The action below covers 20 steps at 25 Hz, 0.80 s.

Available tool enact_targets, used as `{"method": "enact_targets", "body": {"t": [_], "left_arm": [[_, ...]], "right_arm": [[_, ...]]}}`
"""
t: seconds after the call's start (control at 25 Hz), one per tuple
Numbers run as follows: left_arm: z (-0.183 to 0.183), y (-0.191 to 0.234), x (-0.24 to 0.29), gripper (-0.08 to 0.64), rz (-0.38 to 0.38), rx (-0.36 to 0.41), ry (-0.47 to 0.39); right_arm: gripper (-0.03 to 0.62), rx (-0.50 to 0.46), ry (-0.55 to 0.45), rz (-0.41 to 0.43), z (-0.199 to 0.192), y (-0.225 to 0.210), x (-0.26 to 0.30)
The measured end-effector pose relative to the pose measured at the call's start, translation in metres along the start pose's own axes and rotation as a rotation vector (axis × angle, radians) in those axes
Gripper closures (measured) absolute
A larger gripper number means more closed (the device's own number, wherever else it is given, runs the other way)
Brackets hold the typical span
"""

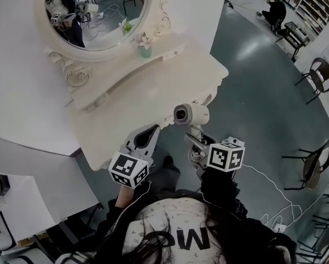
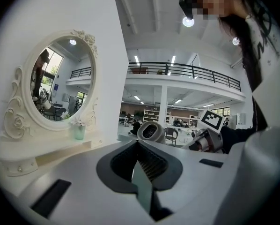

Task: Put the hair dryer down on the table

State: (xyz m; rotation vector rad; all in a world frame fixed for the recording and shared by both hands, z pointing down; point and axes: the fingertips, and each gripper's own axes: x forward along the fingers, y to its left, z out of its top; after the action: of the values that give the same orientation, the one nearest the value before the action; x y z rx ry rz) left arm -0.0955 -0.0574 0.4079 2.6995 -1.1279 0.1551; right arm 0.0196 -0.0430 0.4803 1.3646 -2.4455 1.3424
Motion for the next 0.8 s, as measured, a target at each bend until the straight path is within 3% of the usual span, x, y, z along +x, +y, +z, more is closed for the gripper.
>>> {"method": "enact_targets", "body": {"t": [0.8], "left_arm": [[0.016, 0.1, 0.075, 0.563, 0.005, -0.056, -0.014]], "right_arm": [[0.367, -0.011, 0.053, -0.016, 0.077, -0.024, 0.097]]}}
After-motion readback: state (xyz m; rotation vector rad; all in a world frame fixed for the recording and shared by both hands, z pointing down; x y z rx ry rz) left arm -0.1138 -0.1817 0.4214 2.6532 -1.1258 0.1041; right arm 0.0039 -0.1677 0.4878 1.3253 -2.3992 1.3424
